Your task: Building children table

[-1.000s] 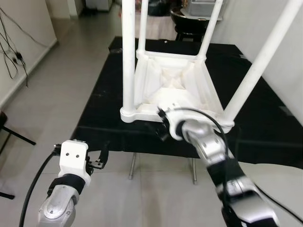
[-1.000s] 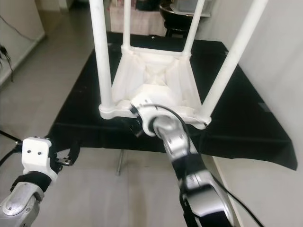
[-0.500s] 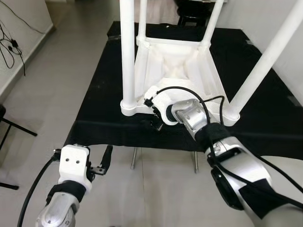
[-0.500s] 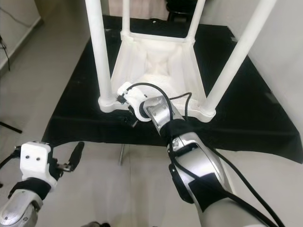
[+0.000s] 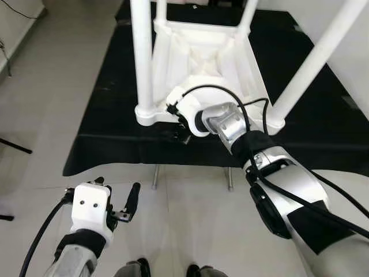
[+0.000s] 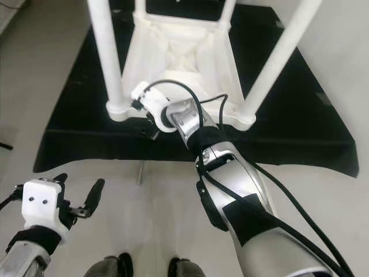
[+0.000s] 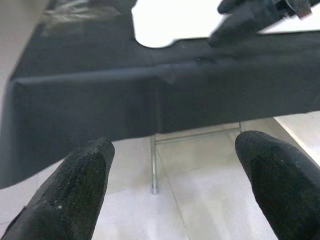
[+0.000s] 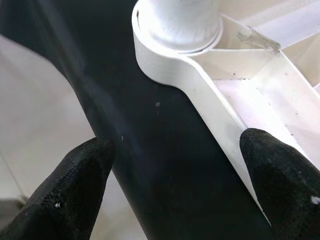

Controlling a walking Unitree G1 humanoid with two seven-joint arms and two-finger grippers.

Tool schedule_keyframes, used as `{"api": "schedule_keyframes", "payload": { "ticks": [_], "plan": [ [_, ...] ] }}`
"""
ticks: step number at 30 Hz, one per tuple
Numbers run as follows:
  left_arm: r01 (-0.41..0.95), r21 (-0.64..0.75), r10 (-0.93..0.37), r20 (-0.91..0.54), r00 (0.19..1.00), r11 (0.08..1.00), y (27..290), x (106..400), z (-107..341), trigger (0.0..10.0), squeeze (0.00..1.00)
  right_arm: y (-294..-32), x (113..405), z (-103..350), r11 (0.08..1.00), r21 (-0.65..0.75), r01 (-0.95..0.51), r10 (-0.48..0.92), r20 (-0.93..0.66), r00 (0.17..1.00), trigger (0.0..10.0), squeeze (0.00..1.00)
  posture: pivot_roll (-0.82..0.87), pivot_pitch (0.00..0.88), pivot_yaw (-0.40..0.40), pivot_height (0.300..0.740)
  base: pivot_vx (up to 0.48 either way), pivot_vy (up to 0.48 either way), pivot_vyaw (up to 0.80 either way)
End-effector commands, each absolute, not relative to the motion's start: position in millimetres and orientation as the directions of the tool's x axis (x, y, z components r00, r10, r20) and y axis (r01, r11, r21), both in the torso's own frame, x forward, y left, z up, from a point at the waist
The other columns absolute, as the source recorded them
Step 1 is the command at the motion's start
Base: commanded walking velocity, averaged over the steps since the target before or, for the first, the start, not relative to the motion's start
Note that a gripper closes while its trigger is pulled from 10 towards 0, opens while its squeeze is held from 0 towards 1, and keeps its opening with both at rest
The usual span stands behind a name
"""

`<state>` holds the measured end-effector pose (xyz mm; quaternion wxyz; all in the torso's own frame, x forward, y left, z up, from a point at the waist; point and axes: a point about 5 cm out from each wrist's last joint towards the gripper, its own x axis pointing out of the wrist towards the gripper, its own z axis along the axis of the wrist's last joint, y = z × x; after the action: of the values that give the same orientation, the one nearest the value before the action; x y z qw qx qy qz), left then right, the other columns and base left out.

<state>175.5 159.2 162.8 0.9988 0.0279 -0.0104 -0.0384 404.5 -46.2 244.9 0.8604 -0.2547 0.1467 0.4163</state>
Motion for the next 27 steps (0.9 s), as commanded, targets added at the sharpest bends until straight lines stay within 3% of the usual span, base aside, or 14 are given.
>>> {"api": "schedule_keyframes", "payload": {
  "ticks": [1, 10, 17, 20, 23, 27],
  "plan": [
    [0.082, 0.046, -0.082, -0.005, 0.997, 0.996, 154.9, 169.1, 162.6, 10.0, 0.00, -40.8, 404.8, 252.9, 0.525, -0.309, -0.793, 0.677, -0.414, 0.609, 10.0, 0.00, 0.07, 0.324, -0.133, 0.740, 0.000, 0.000, 0.00],
    [0.081, -0.021, -0.081, -0.018, 0.997, 0.997, 143.8, 148.9, 167.1, 10.0, 0.00, -35.6, 404.8, 274.6, 0.483, -0.340, -0.807, 0.735, -0.345, 0.585, 10.0, 0.00, 0.08, 0.387, -0.160, 0.740, 0.000, 0.000, 0.00],
    [0.072, -0.057, -0.074, -0.034, 0.997, 0.996, 137.6, 137.9, 169.6, 10.0, 0.00, -24.2, 400.3, 318.7, 0.472, -0.286, -0.834, 0.834, -0.161, 0.528, 10.0, 0.00, 0.09, 0.422, -0.175, 0.740, 0.000, 0.000, 0.00],
    [0.073, -0.060, -0.075, -0.036, 0.997, 0.996, 136.9, 137.0, 169.9, 10.0, 0.00, -21.9, 399.6, 321.4, 0.464, -0.303, -0.832, 0.835, -0.162, 0.525, 10.0, 0.00, 0.09, 0.425, -0.177, 0.740, 0.000, 0.000, 0.00],
    [0.075, -0.065, -0.078, -0.038, 0.996, 0.995, 135.6, 135.8, 170.4, 10.0, 0.00, -13.9, 397.5, 322.2, 0.422, -0.405, -0.811, 0.825, -0.199, 0.529, 10.0, 0.00, 0.09, 0.427, -0.178, 0.740, 0.000, 0.000, 0.00],
    [0.074, -0.071, -0.077, -0.039, 0.996, 0.995, 135.1, 136.0, 170.6, 10.0, 0.00, -5.6, 392.8, 334.6, 0.405, -0.370, -0.836, 0.866, -0.140, 0.481, 10.0, 0.00, 0.09, 0.423, -0.182, 0.740, 0.000, 0.000, 0.00]
  ]
}}
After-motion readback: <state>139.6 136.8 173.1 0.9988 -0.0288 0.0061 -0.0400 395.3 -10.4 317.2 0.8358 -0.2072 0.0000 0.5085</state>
